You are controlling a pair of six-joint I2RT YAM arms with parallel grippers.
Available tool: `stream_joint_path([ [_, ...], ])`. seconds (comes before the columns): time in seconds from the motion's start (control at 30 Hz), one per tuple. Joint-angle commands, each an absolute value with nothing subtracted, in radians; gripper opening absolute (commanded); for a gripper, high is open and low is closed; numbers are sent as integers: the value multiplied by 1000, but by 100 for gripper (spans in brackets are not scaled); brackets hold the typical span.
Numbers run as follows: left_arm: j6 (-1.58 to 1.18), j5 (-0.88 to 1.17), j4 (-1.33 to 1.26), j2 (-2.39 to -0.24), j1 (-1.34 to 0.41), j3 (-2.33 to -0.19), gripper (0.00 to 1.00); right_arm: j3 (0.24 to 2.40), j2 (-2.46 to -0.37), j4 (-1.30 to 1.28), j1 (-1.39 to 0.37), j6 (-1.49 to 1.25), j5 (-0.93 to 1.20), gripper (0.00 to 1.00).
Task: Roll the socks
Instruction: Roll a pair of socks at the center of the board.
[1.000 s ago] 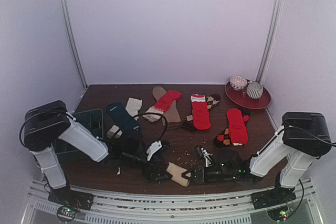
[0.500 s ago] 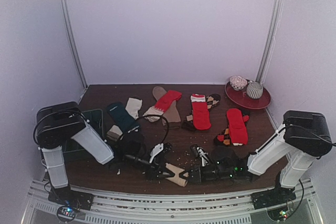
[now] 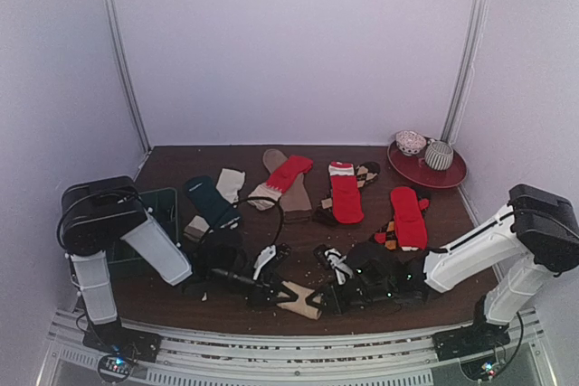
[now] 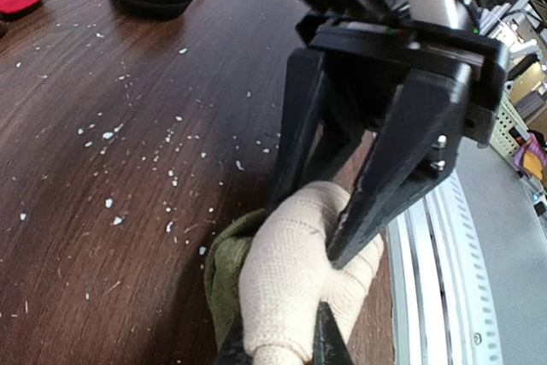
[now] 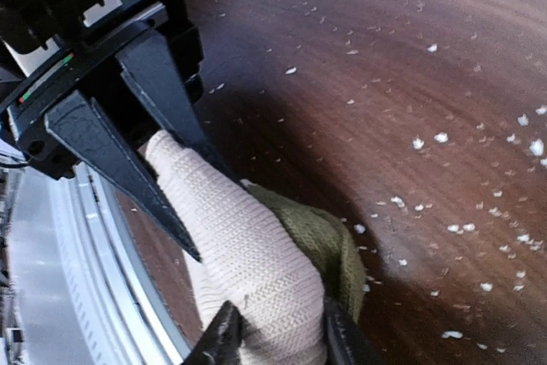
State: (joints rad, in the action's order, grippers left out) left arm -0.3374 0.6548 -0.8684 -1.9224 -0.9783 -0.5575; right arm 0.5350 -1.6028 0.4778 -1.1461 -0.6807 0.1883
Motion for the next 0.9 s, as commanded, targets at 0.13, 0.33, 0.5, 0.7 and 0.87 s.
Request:
stream_joint_path([
  [0.13,-418,586,-662,-1991,-985,-465,0,587,-1429,149,-1169,-219,-47,42],
  [0.33,-416,576,-648,-1992,-985,-468,0,547,-1342,190,-1236,30,-12,51],
  [0.5,-408,580,-631,-2001,-985,-480,0,554,-1380,216,-1266,77,24,53],
  [0.7,-400,583,-617,-2003,-985,-490,0,599,-1455,220,-1290,115,-1,58],
  [0.87,-394,587,-618,-2004,-985,-489,0,635,-1497,219,-1298,137,23,63],
])
